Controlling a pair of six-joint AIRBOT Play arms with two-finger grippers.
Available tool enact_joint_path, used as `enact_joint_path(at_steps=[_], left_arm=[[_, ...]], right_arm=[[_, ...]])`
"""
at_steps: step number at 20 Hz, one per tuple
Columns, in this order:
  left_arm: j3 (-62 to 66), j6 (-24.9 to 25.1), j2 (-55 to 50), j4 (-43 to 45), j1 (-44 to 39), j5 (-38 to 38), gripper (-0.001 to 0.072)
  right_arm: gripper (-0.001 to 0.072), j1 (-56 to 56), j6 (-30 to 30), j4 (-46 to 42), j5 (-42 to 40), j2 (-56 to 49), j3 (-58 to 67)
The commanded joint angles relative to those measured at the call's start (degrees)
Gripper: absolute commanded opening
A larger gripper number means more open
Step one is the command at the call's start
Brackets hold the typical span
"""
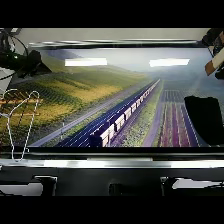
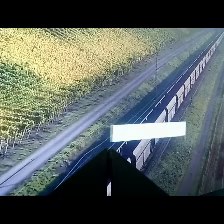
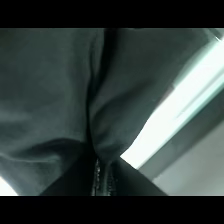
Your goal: Fold the clothes and pants, and hang the long-sleeved shirts on hangers.
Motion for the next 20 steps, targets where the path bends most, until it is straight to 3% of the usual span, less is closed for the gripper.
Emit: enact_joint_path(at_steps=[1,15,16,17,18,20], left_arm=[[0.0,0.0,0.0,0.0,0.1,0.0,0.0014],[0.0,0.1,0.0,0.0,0.1,0.0,0.0014],[0.0,0.1,0.0,0.0,0.1,0.0,0.0014],[0.0,0.0,0.0,0.0,0.1,0.0,0.0014],[0.0,0.0,0.0,0.0,0.1,0.0,0.0014],[0.0,0.1,0.0,0.0,0.1,0.0,0.0015]], right_arm=[[0.0028,0.2,0.2,-5.2,-2.3,3.0,-7.8],[0.0048,0.2,0.2,-12.4,-4.1,5.8,-15.8],[0.0173,0.2,0.2,-12.3,-4.0,5.8,-15.8],[0.0358,0.2,0.1,-12.3,-3.3,5.8,-15.8],[0.0454,0.2,0.1,-12.4,-2.7,6.0,-15.8],[0.0463,0.2,0.1,-12.2,-3.9,8.7,-15.8]])
